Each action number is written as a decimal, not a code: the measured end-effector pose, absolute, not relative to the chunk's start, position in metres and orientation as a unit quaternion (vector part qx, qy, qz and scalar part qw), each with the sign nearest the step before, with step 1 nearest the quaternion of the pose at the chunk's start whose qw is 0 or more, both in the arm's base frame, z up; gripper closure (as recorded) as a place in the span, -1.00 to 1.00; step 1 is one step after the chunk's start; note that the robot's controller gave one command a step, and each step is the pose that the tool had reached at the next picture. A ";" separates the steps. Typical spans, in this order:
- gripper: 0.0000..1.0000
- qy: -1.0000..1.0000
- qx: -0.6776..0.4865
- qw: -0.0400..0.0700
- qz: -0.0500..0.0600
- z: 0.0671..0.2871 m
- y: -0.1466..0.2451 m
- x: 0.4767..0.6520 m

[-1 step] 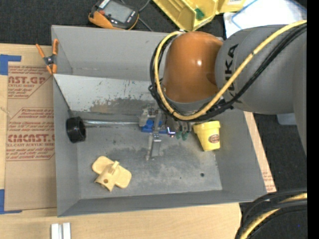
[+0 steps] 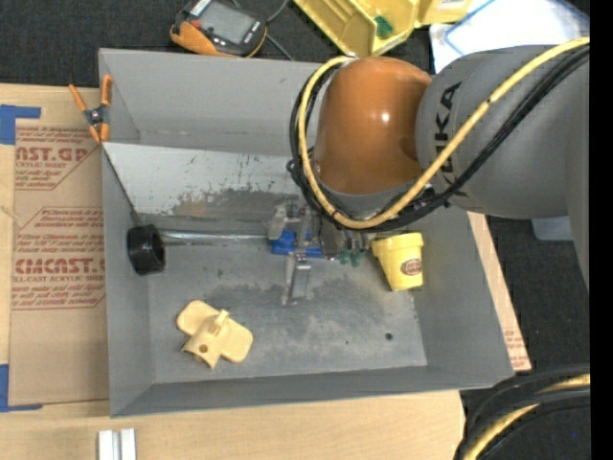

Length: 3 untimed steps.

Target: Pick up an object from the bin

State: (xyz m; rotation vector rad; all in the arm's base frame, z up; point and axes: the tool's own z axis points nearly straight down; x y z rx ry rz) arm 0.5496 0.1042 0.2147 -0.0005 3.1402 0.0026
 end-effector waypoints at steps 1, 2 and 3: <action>-1.00 0.999 -0.052 0.001 0.001 0.084 0.174 0.518; -1.00 0.999 0.040 0.008 0.003 0.156 0.172 0.506; -1.00 0.999 0.037 -0.002 0.001 0.099 0.176 0.482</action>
Offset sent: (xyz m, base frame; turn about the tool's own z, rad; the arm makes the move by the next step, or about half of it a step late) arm -0.0435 0.0668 -0.0618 0.0814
